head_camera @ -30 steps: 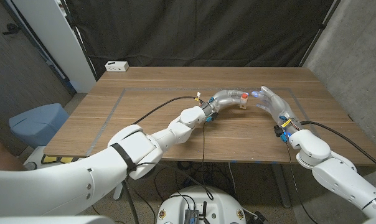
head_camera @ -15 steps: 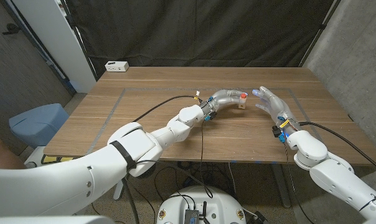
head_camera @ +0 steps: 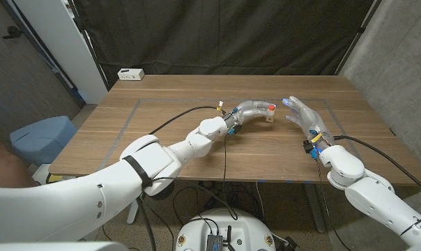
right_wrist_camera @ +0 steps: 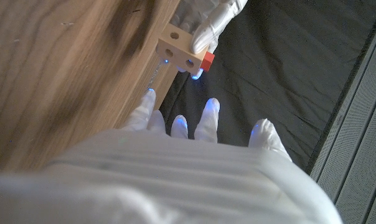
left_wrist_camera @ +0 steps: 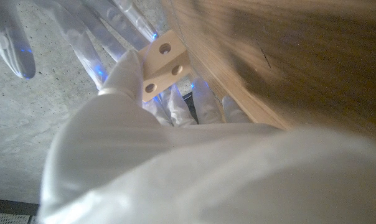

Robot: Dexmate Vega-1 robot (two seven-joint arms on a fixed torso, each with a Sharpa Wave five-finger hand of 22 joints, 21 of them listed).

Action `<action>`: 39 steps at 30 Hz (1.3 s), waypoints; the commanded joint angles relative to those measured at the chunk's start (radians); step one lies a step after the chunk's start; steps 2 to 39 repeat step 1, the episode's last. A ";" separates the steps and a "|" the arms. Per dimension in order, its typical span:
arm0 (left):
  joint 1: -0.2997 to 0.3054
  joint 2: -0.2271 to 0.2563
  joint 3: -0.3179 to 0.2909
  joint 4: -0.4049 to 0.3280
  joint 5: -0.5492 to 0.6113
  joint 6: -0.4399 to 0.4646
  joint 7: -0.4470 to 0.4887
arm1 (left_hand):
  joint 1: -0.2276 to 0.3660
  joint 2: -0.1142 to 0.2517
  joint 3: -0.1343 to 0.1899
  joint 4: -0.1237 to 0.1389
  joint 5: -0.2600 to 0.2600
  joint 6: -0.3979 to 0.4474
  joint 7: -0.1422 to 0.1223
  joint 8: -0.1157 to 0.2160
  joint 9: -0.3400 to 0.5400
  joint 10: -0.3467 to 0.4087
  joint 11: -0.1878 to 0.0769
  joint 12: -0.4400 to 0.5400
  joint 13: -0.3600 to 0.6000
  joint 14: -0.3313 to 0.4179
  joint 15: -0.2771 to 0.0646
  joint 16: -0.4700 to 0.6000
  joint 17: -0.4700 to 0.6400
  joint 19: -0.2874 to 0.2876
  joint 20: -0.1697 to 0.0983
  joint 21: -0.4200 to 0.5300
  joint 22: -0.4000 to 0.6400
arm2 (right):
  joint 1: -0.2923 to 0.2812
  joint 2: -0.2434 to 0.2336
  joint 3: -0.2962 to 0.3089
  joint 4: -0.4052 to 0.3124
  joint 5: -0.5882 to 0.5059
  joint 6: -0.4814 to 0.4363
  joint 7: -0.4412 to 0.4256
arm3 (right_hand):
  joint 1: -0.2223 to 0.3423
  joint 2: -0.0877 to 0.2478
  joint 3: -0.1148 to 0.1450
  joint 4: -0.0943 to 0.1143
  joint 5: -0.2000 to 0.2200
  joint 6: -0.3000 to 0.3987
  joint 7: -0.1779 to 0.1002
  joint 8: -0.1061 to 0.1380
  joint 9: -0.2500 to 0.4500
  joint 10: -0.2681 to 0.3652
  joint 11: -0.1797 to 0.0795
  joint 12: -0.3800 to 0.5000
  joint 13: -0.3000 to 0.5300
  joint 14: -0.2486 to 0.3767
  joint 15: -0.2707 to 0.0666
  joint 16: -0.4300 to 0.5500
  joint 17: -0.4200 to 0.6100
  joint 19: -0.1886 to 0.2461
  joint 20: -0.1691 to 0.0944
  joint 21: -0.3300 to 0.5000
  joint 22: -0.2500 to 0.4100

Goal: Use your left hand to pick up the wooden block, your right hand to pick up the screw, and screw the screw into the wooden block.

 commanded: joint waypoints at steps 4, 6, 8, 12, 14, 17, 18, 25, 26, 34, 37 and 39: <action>-0.005 -0.018 0.015 0.006 0.012 0.040 0.063 | -0.048 0.063 0.059 0.054 0.006 0.098 0.064 0.006 0.004 0.022 -0.009 0.084 0.100 0.009 -0.077 0.003 0.003 0.006 0.003 0.006 0.003 | 0.038 0.016 -0.016 0.078 0.003 0.052 0.046 | 0.003 -0.009 -0.003 -0.003 0.000 -0.010 -0.005 0.001 0.000 -0.005 -0.003 0.002 0.003 -0.009 0.001 -0.002 0.003 -0.004 0.002 -0.001 0.006; -0.005 -0.018 0.015 0.006 0.012 0.040 0.063 | -0.048 0.063 0.059 0.054 0.006 0.098 0.064 0.006 0.004 0.022 -0.009 0.084 0.100 0.009 -0.077 0.003 0.003 0.006 0.003 0.006 0.003 | 0.038 0.016 -0.016 0.078 0.003 0.052 0.046 | 0.003 -0.009 -0.003 -0.003 0.000 -0.010 -0.005 0.001 0.000 -0.005 -0.003 0.002 0.003 -0.009 0.001 -0.002 0.003 -0.004 0.002 -0.001 0.006; -0.005 -0.018 0.015 0.006 0.012 0.040 0.063 | -0.048 0.063 0.059 0.054 0.006 0.098 0.064 0.006 0.004 0.022 -0.009 0.084 0.100 0.009 -0.077 0.003 0.003 0.006 0.003 0.006 0.003 | 0.038 0.016 -0.016 0.078 0.003 0.052 0.046 | 0.003 -0.009 -0.003 -0.003 0.000 -0.010 -0.005 0.001 0.000 -0.005 -0.003 0.002 0.003 -0.009 0.001 -0.002 0.003 -0.004 0.002 -0.001 0.006; -0.005 -0.018 0.015 0.006 0.012 0.040 0.063 | -0.048 0.063 0.059 0.054 0.006 0.098 0.064 0.006 0.004 0.022 -0.009 0.084 0.100 0.009 -0.077 0.003 0.003 0.006 0.003 0.006 0.003 | 0.038 0.016 -0.016 0.078 0.003 0.052 0.046 | 0.003 -0.009 -0.003 -0.003 0.000 -0.010 -0.005 0.001 0.000 -0.005 -0.003 0.002 0.003 -0.009 0.001 -0.002 0.003 -0.004 0.002 -0.001 0.006; -0.005 -0.018 0.015 0.006 0.012 0.040 0.063 | -0.048 0.063 0.059 0.054 0.006 0.098 0.064 0.006 0.004 0.022 -0.009 0.084 0.100 0.009 -0.077 0.003 0.003 0.006 0.003 0.006 0.003 | 0.038 0.016 -0.016 0.078 0.003 0.052 0.046 | 0.003 -0.009 -0.003 -0.003 0.000 -0.010 -0.005 0.001 0.000 -0.005 -0.003 0.002 0.003 -0.009 0.001 -0.002 0.003 -0.004 0.002 -0.001 0.006; -0.005 -0.018 0.015 0.006 0.012 0.040 0.063 | -0.048 0.063 0.059 0.054 0.006 0.098 0.064 0.006 0.004 0.022 -0.009 0.084 0.100 0.009 -0.077 0.003 0.003 0.006 0.003 0.006 0.003 | 0.038 0.016 -0.016 0.078 0.003 0.052 0.046 | 0.003 -0.009 -0.003 -0.003 0.000 -0.010 -0.005 0.001 0.000 -0.005 -0.003 0.002 0.003 -0.009 0.001 -0.002 0.003 -0.004 0.002 -0.001 0.006; -0.005 -0.018 0.015 0.006 0.012 0.040 0.063 | -0.048 0.063 0.059 0.054 0.006 0.098 0.064 0.006 0.004 0.022 -0.009 0.084 0.100 0.009 -0.077 0.003 0.003 0.006 0.003 0.006 0.003 | 0.038 0.016 -0.016 0.078 0.003 0.052 0.046 | 0.003 -0.009 -0.003 -0.003 0.000 -0.010 -0.005 0.001 0.000 -0.005 -0.003 0.002 0.003 -0.009 0.001 -0.002 0.003 -0.004 0.002 -0.001 0.006; -0.005 -0.018 0.015 0.006 0.012 0.040 0.063 | -0.048 0.063 0.059 0.054 0.006 0.098 0.064 0.006 0.004 0.022 -0.009 0.084 0.100 0.009 -0.077 0.003 0.003 0.006 0.003 0.006 0.003 | 0.038 0.016 -0.016 0.078 0.003 0.052 0.046 | 0.003 -0.009 -0.003 -0.003 0.000 -0.010 -0.005 0.001 0.000 -0.005 -0.003 0.002 0.003 -0.009 0.001 -0.002 0.003 -0.004 0.002 -0.001 0.006; -0.005 -0.018 0.015 0.006 0.012 0.040 0.063 | -0.048 0.063 0.059 0.054 0.006 0.098 0.064 0.006 0.004 0.022 -0.009 0.084 0.100 0.009 -0.077 0.003 0.003 0.006 0.003 0.006 0.003 | 0.038 0.016 -0.016 0.078 0.003 0.052 0.046 | 0.003 -0.009 -0.003 -0.003 0.000 -0.010 -0.005 0.001 0.000 -0.005 -0.003 0.002 0.003 -0.009 0.001 -0.002 0.003 -0.004 0.002 -0.001 0.006; -0.005 -0.018 0.015 0.006 0.012 0.040 0.063 | -0.048 0.063 0.059 0.054 0.006 0.098 0.064 0.006 0.004 0.022 -0.009 0.084 0.100 0.009 -0.077 0.003 0.003 0.006 0.003 0.006 0.003 | 0.038 0.016 -0.016 0.078 0.003 0.052 0.046 | 0.003 -0.009 -0.003 -0.003 0.000 -0.010 -0.005 0.001 0.000 -0.005 -0.003 0.002 0.003 -0.009 0.001 -0.002 0.003 -0.004 0.002 -0.001 0.006; -0.005 -0.018 0.015 0.006 0.012 0.040 0.063 | -0.048 0.063 0.059 0.054 0.006 0.098 0.064 0.006 0.004 0.022 -0.009 0.084 0.100 0.009 -0.077 0.003 0.003 0.006 0.003 0.006 0.003 | 0.038 0.016 -0.016 0.078 0.003 0.052 0.046 | 0.003 -0.009 -0.003 -0.003 0.000 -0.010 -0.005 0.001 0.000 -0.005 -0.003 0.002 0.003 -0.009 0.001 -0.002 0.003 -0.004 0.002 -0.001 0.006; -0.005 -0.018 0.015 0.006 0.012 0.040 0.063 | -0.048 0.063 0.059 0.054 0.006 0.098 0.064 0.006 0.004 0.022 -0.009 0.084 0.100 0.009 -0.077 0.003 0.003 0.006 0.003 0.006 0.003 | 0.038 0.016 -0.016 0.078 0.003 0.052 0.046 | 0.003 -0.009 -0.003 -0.003 0.000 -0.010 -0.005 0.001 0.000 -0.005 -0.003 0.002 0.003 -0.009 0.001 -0.002 0.003 -0.004 0.002 -0.001 0.006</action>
